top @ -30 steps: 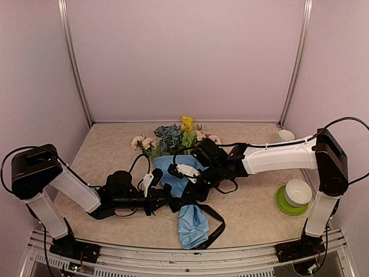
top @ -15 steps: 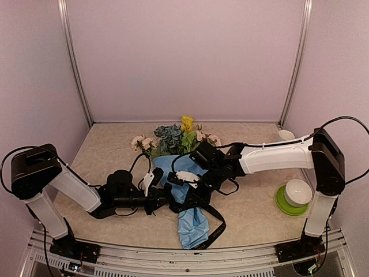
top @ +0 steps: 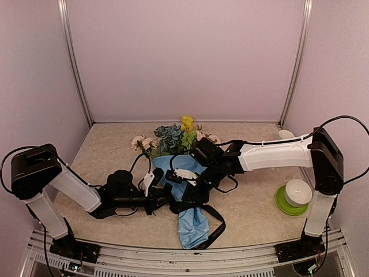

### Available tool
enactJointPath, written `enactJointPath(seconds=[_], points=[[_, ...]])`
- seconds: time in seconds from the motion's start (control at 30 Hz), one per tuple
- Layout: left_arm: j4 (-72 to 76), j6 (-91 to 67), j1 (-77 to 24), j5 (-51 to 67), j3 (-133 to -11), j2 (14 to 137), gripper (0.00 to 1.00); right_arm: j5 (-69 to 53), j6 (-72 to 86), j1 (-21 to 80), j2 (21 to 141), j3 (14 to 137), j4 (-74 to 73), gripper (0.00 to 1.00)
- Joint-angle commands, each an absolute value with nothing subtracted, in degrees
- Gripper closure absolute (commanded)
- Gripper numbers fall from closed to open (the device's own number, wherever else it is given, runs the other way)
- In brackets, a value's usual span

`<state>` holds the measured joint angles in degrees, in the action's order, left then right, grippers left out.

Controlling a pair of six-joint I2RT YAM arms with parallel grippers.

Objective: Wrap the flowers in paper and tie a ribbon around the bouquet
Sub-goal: Cross the half-tied ribbon at the center of the board.

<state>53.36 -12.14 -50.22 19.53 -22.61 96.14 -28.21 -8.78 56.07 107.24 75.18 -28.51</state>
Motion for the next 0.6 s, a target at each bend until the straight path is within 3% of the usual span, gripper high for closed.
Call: enactJointPath(seconds=[0.0, 0.2, 0.57], points=[[53.24, -11.61, -50.36, 20.04, -23.11, 95.58, 1.00, -29.08, -6.11, 52.66, 103.61, 74.85, -24.87, 0.63], [53.33, -11.77, -50.36, 20.13, -23.12, 95.69, 1.00, -20.42, -3.80, 52.44, 108.45, 77.08, -27.50, 0.79], [53.20, -11.83, -50.36, 20.16, -23.20, 95.96, 1.00, -28.25, -8.33, 54.84, 111.32, 76.80, -29.97, 0.80]])
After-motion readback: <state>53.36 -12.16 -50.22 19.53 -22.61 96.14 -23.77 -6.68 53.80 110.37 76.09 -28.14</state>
